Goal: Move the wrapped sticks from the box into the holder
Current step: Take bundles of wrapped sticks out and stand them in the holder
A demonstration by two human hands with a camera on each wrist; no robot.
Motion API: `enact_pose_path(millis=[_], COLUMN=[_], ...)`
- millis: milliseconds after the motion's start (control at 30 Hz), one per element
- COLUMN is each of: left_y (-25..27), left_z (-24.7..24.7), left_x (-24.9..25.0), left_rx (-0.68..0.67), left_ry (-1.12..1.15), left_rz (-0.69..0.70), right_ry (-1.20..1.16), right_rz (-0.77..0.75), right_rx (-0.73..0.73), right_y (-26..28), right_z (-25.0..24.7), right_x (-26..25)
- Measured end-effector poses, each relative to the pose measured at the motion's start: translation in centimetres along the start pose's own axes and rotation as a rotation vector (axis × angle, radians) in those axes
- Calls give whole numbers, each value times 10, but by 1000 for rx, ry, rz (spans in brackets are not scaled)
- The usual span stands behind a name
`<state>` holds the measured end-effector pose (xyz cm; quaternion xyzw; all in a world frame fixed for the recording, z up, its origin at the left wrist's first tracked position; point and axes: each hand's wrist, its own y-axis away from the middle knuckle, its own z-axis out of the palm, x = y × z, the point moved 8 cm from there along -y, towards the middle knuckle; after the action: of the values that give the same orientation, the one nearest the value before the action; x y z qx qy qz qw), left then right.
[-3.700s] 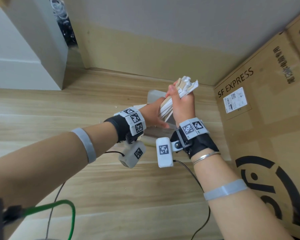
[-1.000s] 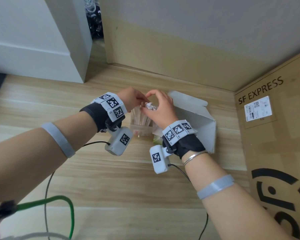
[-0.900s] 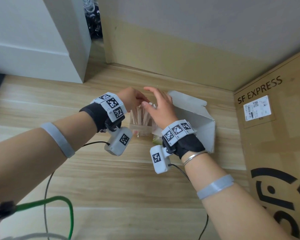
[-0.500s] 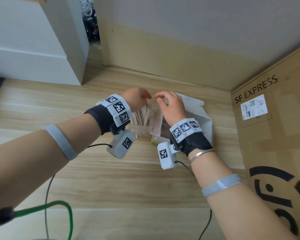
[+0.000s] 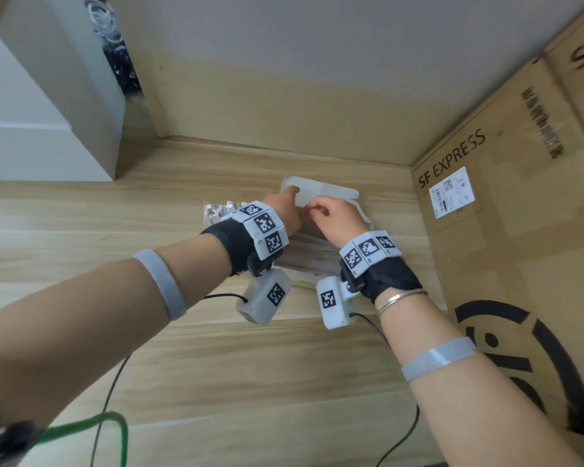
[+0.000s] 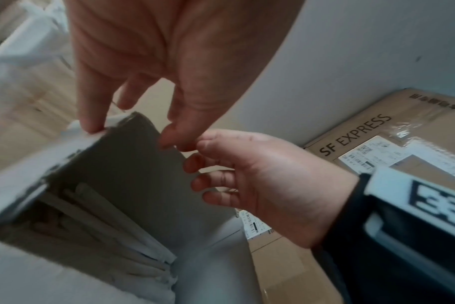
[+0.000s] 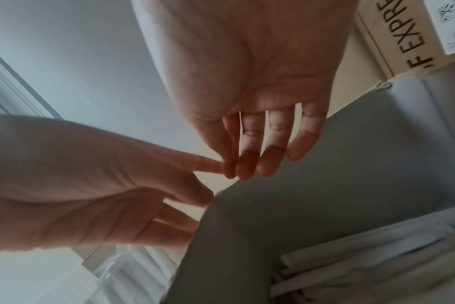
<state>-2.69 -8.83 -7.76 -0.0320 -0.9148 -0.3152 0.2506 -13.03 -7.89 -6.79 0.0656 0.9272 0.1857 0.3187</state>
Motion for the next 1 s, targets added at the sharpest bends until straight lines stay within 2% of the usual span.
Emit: enact_pose_path(millis=[167, 333, 433, 600, 700, 833, 1000], left_y=[-14, -20, -16, -7, -2, 5, 10], left_z=[7, 6, 4, 3, 0, 1, 2], left_x=[-6, -15, -10, -4, -4, -2, 3], left_rx=[-23, -29, -19, -15, 17, -14, 15], left_ry=[-84, -47, 67, 69, 164, 278, 236], left_rz=[-78, -140, -90, -50, -21, -28, 32], right_ry=[-11, 2, 41, 114, 142, 176, 357], right_rz=[19, 1, -3, 55, 64, 84, 158], right_rx=[-60, -120, -187, -243, -229, -191, -182], right_y=[4, 6, 7, 13, 15, 19, 13], right_z=[0, 4, 14, 26, 30, 36, 49], right_x=[13, 14, 16, 23, 22, 22, 31])
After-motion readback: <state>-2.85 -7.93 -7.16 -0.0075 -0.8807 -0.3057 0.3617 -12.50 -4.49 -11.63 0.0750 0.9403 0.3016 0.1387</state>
